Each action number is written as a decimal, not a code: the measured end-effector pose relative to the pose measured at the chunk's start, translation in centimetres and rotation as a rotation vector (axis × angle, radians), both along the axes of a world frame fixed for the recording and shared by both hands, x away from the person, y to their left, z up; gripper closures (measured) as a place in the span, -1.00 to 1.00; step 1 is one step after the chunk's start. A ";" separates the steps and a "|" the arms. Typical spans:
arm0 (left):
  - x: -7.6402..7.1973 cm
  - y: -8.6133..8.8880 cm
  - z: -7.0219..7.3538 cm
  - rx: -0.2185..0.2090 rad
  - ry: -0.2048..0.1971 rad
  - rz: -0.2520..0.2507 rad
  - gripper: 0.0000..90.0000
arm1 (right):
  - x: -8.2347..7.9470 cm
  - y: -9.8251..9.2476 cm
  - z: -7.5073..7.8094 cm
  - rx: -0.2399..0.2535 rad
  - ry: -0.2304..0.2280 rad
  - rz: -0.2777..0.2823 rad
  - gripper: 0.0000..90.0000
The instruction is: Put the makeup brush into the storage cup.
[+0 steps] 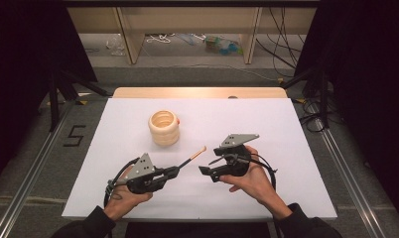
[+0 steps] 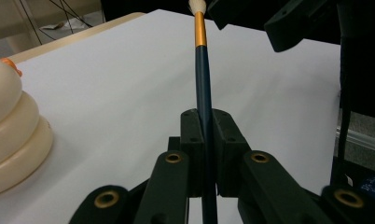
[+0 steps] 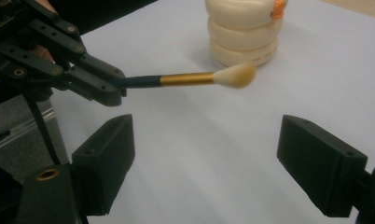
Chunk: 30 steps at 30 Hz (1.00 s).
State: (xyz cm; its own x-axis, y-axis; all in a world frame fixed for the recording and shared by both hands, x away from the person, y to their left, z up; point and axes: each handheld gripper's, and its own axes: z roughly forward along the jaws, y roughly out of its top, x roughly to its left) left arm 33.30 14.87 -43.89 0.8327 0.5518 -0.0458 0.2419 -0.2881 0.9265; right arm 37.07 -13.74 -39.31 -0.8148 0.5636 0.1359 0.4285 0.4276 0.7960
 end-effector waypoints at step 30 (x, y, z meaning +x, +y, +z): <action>-0.7 -0.6 0.7 -0.099 -0.035 0.019 0.87 | 0.0 1.9 -0.8 0.266 0.039 0.042 -0.46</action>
